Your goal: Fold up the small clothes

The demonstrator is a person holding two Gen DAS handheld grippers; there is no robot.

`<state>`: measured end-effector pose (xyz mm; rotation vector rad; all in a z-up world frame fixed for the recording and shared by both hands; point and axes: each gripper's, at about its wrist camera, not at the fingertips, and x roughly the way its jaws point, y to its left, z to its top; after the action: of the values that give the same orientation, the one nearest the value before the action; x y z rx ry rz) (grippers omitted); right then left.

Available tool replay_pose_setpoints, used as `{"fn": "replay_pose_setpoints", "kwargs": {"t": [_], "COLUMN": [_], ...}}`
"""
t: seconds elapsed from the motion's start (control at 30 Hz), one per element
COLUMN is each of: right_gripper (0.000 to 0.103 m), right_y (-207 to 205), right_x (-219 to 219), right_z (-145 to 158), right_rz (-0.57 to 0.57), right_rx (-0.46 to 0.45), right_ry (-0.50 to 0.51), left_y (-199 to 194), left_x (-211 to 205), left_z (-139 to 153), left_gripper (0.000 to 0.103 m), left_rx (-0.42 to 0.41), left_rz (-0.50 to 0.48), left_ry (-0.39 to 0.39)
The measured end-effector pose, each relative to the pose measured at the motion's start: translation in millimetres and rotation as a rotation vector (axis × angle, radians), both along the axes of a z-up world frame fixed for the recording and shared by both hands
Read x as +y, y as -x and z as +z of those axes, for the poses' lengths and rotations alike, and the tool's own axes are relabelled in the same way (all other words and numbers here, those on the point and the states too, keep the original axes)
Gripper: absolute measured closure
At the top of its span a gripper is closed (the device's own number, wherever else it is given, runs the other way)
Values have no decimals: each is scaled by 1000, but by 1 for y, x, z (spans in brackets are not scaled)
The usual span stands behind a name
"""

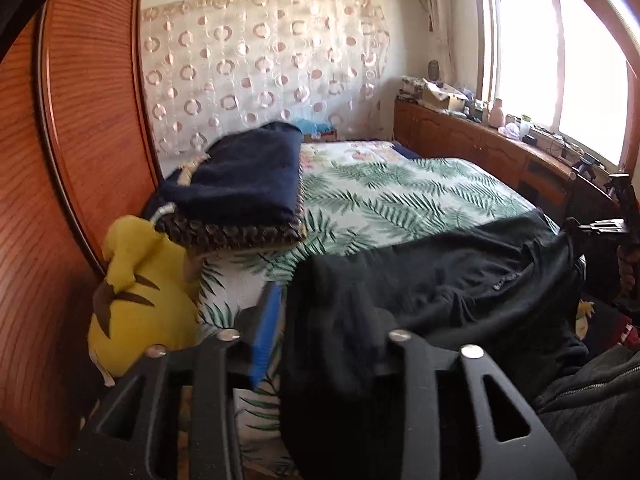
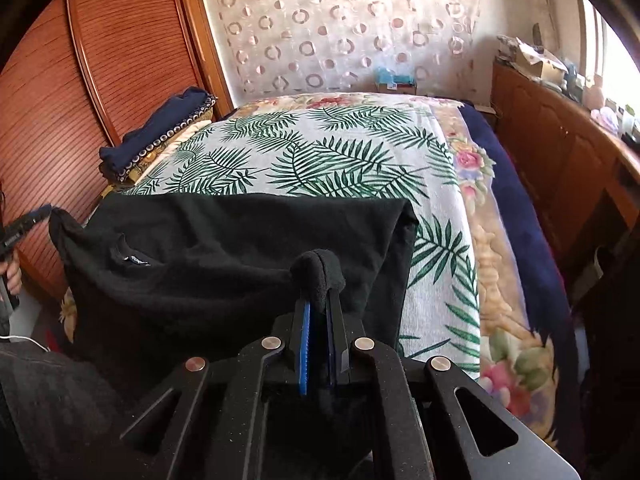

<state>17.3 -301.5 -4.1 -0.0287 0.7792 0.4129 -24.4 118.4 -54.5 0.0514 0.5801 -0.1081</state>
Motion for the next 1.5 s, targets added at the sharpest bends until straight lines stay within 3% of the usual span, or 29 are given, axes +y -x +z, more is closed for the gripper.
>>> {"fn": "replay_pose_setpoints", "kwargs": {"t": [0.2,0.37,0.47,0.53,0.73,1.03,1.3,1.5], "right_gripper": [92,79,72,61,59,59,45,41], "right_y": [3,4,-5,-14,-51,-98,-99,-97], "right_x": [-5,-14,-11,-5,11,15,8,7], "right_z": [8,19,21,18,-4,-33,-41,-45], "right_rz": [-3,-39,-49,-45,-27,-105,-127,-124], "right_rx": [-3,-45,-62,-72,-48,40,28,17], "right_ry": [50,74,88,98,104,147,53,71], "left_y": [-16,-40,-59,-72,-110,-136,-140,-139], "left_x": [11,5,-3,-7,-14,-12,-9,-8], "left_z": [19,18,13,7,-16,-52,-76,-84], "left_gripper": [44,25,25,25,25,25,25,25], "left_rx": [-50,-45,-24,-9,76,208,292,300], "left_rz": [31,11,-7,-6,6,23,39,38], "left_ry": [13,8,19,16,6,-8,-1,28]}}
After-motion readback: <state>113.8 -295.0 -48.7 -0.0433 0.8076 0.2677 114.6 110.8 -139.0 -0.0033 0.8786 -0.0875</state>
